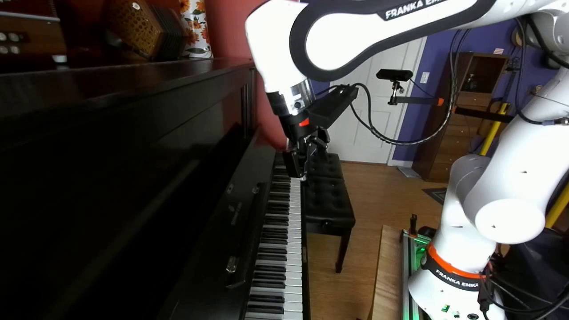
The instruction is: Push down on one key in the middle of the piano
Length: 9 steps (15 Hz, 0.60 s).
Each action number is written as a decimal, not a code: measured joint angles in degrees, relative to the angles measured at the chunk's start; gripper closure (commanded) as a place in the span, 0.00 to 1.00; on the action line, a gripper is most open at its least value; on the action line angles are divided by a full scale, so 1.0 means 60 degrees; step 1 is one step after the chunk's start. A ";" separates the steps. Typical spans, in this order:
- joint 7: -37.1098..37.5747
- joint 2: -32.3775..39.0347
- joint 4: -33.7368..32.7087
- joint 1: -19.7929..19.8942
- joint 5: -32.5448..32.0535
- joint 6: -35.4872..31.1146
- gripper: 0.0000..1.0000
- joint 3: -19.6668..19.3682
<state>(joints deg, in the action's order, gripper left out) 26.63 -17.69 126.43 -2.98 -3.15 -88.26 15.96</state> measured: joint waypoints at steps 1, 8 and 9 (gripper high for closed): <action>-0.0354 0.0221 0.0155 0.0010 -0.0313 -0.0115 0.00 -0.0181; -0.4205 0.1248 0.1869 0.0080 -0.1286 -0.3578 0.00 -0.1751; -0.4797 0.1333 0.2116 0.0105 -0.1263 -0.4096 0.00 -0.1953</action>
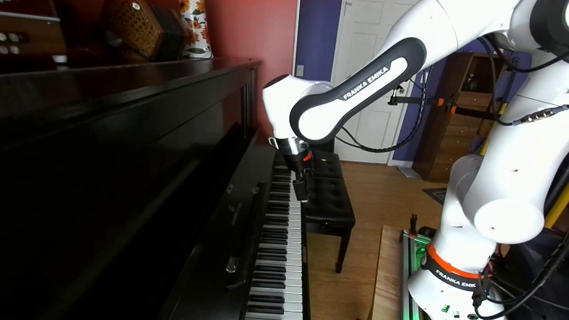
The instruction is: Push down on one key in the middle of the piano
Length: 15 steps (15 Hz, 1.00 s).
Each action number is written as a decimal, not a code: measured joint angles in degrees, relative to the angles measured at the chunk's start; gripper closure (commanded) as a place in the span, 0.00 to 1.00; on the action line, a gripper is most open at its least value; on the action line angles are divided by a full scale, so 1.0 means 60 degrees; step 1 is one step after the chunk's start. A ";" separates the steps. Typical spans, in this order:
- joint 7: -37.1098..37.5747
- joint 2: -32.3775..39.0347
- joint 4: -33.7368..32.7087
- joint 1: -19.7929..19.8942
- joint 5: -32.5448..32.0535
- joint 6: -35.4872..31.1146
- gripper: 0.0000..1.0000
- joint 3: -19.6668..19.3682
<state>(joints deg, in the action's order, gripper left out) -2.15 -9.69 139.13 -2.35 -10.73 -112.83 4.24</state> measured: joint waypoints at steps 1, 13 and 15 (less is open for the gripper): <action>-0.0564 0.0089 0.0239 0.0031 0.0009 -0.0491 0.00 -0.0187; -0.1530 0.0390 0.0597 0.0135 0.0007 -0.1434 0.00 -0.0538; -0.1494 0.0539 0.0593 0.0210 -0.0296 -0.1551 0.06 -0.0577</action>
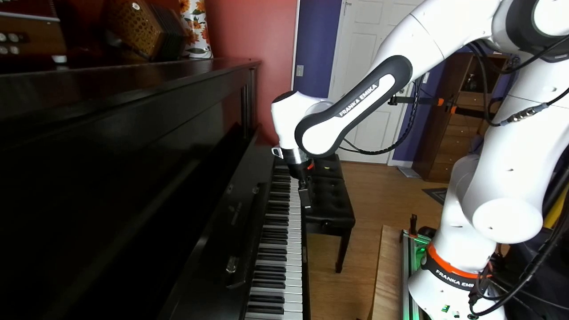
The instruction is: Push down on one key in the middle of the piano
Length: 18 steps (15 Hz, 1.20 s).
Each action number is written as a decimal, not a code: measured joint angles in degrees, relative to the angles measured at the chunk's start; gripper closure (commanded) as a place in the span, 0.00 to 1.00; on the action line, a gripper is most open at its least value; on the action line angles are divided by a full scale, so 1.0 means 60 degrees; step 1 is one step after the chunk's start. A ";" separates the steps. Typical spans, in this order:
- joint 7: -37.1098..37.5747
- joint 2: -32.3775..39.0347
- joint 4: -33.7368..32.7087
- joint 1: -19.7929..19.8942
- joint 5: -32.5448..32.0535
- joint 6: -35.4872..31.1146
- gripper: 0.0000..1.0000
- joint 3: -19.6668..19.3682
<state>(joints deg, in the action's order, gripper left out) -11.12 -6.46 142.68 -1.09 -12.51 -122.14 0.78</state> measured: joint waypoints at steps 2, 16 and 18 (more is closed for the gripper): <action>0.0012 0.0333 0.0000 0.0139 -0.0298 -0.0379 0.34 -0.0089; -0.0725 0.2942 -0.0139 0.0726 -0.0694 -0.3271 1.00 -0.0657; -0.0891 0.3232 -0.0221 0.0822 -0.0694 -0.3661 1.00 -0.0725</action>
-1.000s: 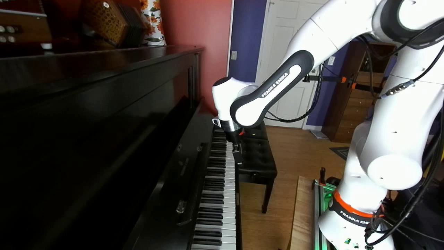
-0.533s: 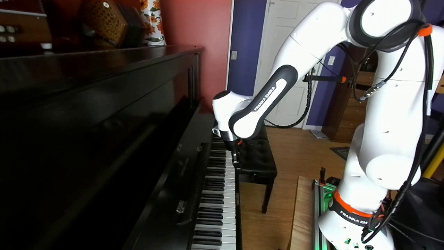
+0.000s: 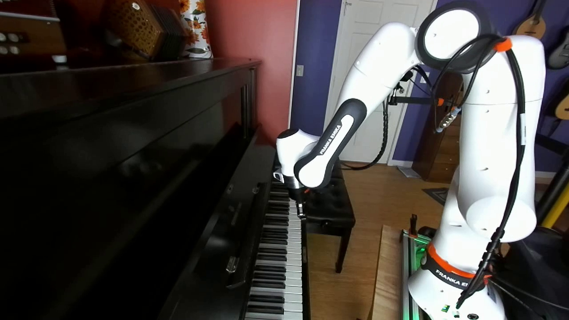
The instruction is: Push down on one key in the middle of the piano
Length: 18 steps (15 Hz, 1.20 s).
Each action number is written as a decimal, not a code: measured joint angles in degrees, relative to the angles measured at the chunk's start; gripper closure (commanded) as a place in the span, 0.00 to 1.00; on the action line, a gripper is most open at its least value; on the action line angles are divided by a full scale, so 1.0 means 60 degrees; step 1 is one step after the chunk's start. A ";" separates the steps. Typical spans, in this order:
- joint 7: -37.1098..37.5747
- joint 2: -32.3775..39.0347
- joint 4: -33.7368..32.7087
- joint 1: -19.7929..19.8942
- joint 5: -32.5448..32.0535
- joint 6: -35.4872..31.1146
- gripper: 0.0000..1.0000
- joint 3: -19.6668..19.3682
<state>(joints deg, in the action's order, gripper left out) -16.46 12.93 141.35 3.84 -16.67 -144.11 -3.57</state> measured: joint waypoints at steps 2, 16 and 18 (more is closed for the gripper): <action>-0.0156 0.0282 -0.0115 0.0110 0.0001 -0.0298 1.00 -0.0031; -0.0317 0.0731 -0.0485 0.0224 -0.0359 -0.0531 1.00 -0.0134; -0.0317 0.0764 -0.0488 0.0224 -0.0490 -0.0549 1.00 -0.0177</action>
<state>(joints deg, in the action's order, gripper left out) -18.37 17.52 138.43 5.19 -19.61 -147.40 -4.63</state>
